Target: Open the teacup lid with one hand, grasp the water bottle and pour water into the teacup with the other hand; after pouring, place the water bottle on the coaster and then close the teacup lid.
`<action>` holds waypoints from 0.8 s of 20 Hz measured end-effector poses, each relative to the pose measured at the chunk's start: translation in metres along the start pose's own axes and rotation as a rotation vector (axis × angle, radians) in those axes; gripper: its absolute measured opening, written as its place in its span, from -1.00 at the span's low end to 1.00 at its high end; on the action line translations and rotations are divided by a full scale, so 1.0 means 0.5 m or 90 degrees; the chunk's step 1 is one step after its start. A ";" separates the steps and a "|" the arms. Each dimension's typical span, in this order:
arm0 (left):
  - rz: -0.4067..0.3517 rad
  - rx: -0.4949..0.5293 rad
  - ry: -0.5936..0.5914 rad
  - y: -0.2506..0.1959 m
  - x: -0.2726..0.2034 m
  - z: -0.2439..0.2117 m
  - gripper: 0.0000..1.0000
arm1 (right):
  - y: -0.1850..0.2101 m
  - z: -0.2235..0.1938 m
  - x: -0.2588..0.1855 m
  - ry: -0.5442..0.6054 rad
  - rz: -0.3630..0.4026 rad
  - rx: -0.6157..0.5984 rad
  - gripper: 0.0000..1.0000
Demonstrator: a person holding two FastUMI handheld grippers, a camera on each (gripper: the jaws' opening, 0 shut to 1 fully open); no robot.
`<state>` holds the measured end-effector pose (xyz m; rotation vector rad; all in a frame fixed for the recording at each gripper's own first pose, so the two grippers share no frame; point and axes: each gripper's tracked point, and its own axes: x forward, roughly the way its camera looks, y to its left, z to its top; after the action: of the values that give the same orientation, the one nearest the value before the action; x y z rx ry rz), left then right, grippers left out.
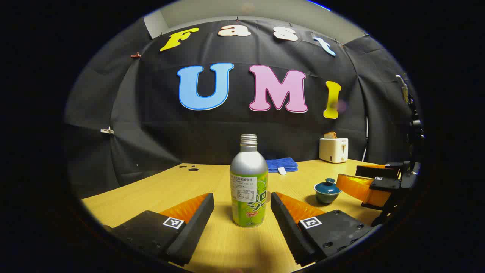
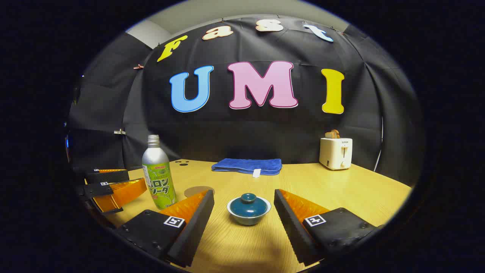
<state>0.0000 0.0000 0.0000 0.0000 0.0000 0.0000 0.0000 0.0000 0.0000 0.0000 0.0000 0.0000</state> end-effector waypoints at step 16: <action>-0.024 -0.001 -0.002 -0.007 0.049 -0.001 0.90 | -0.005 -0.002 0.051 -0.001 -0.030 -0.001 0.96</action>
<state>0.0245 -0.0035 -0.0007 -0.0011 -0.0028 -0.0371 0.0253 -0.0026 -0.0009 -0.0023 -0.0016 -0.0468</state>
